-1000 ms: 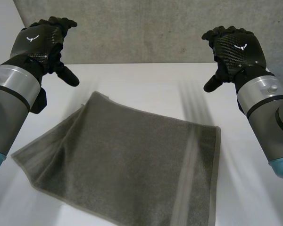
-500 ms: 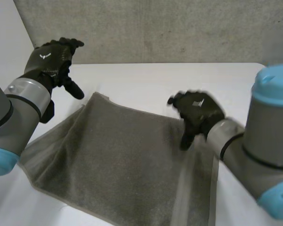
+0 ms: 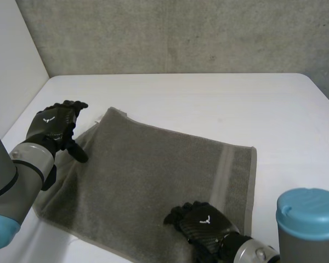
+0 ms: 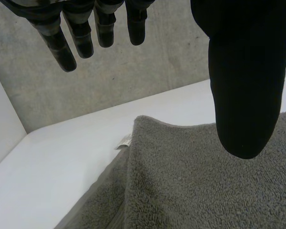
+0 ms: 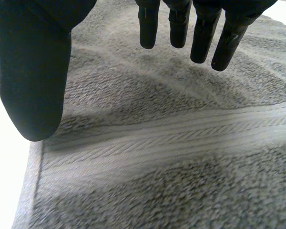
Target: Fold the towel.
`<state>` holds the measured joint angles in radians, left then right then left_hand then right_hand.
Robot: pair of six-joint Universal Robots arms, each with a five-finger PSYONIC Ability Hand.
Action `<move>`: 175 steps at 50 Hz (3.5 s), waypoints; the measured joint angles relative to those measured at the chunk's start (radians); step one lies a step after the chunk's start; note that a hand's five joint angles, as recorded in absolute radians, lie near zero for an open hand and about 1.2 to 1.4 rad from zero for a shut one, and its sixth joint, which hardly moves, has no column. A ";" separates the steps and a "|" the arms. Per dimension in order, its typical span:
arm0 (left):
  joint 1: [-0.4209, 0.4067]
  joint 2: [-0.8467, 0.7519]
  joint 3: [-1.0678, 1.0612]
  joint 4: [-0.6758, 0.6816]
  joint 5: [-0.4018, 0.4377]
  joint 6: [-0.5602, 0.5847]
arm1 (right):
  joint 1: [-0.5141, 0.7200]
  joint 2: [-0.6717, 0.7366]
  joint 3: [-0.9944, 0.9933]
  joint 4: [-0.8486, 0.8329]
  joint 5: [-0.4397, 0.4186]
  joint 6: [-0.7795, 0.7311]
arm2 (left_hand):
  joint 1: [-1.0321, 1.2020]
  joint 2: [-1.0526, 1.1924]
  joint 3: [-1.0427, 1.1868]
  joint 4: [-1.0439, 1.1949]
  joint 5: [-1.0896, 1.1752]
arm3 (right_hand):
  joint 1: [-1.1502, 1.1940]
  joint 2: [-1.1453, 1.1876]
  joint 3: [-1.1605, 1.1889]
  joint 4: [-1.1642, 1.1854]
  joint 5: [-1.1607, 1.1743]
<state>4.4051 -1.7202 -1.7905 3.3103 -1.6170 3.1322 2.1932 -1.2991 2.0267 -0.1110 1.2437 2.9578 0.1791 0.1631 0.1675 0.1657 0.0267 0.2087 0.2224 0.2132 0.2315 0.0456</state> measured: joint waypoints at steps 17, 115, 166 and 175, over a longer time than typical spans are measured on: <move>0.001 0.010 -0.024 0.001 -0.001 -0.001 | 0.051 -0.024 0.073 -0.055 -0.037 -0.002 | 0.000 0.000 0.000 0.000 0.000 | 0.000 0.000 0.000 0.000 0.000; 0.072 -0.093 -0.240 0.148 0.080 0.336 | -0.292 0.092 -0.169 -0.354 0.301 -0.200 | 0.294 0.312 0.308 0.312 0.275 | 0.755 0.949 0.964 0.957 0.924; 0.044 0.120 -0.112 0.019 0.080 0.333 | -0.343 -0.127 -0.337 0.167 0.279 -0.381 | 0.983 1.053 1.042 1.049 0.995 | 0.755 0.949 0.969 0.962 0.926; 0.096 0.126 -0.008 -0.304 0.110 0.341 | -0.353 -0.134 -0.428 0.478 0.227 -0.561 | 0.991 1.054 1.044 1.051 1.001 | 0.755 0.949 0.969 0.962 0.926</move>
<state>4.5012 -1.5943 -1.7989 3.0060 -1.5066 3.4728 1.8400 -1.4336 1.5989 0.3670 1.4707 2.3970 1.1699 1.2166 1.2113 1.2168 1.0273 0.9638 1.1710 1.1819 1.1931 0.9721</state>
